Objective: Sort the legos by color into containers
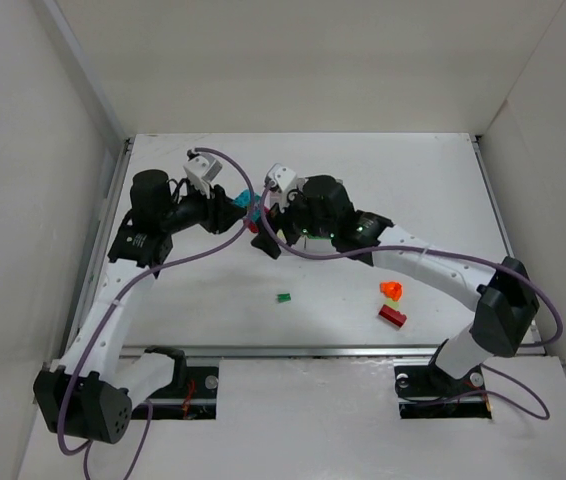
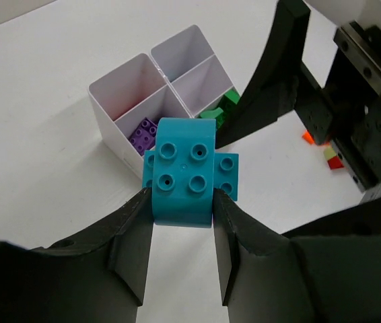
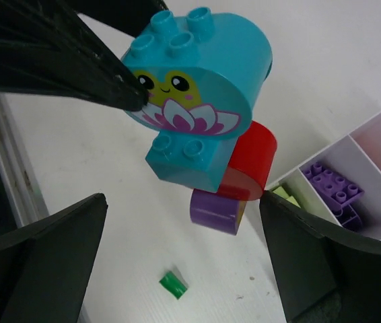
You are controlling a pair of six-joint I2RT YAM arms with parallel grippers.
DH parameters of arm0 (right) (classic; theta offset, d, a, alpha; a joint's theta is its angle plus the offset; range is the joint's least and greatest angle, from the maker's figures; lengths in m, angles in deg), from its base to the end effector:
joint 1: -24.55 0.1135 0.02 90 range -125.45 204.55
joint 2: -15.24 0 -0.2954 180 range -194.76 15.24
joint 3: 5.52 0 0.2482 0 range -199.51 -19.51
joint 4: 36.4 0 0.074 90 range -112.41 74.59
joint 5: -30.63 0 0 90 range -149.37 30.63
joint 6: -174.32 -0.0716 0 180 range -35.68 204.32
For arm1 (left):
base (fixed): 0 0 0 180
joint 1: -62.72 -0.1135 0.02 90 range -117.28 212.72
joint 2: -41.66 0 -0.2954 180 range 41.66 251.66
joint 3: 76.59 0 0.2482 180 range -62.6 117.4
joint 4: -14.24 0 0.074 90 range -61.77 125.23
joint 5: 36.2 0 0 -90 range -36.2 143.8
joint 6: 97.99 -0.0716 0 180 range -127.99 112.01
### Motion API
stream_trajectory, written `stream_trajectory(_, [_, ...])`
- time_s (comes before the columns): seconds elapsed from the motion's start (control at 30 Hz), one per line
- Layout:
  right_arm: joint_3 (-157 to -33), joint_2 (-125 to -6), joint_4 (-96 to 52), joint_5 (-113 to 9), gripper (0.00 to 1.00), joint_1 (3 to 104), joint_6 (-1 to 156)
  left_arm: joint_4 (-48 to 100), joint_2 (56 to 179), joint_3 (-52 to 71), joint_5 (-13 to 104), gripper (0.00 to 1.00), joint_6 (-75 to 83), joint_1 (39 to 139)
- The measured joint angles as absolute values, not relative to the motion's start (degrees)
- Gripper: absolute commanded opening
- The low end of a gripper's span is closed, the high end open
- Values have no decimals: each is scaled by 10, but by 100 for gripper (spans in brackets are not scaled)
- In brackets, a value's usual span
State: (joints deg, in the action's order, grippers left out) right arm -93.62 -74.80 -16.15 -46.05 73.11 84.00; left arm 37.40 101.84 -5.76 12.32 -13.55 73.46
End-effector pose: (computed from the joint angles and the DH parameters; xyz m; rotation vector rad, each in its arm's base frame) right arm 0.2532 0.3117 0.3462 -0.9726 1.7833 0.7784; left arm 0.2286 -0.0916 0.3880 0.7570 1.6195 -0.7091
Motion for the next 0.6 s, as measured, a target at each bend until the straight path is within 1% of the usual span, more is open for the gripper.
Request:
stream_trajectory(0.1, [-936, -750, -195, -515, 100, 752, 825, 367, 1009, -57, 138, 0, -98, 735])
stream_trajectory(0.27, [-936, -771, -249, -561, 100, 755, 822, 365, 1007, -57, 148, 0, -62, 735])
stream_trajectory(0.57, [-936, -808, -259, -609, 100, 759, 830, 366, 1007, -53, 154, 0, -42, 735])
stream_trajectory(0.6, [-936, -808, -259, -610, 98, 759, 830, 365, 1007, -52, 154, 0, -41, 735])
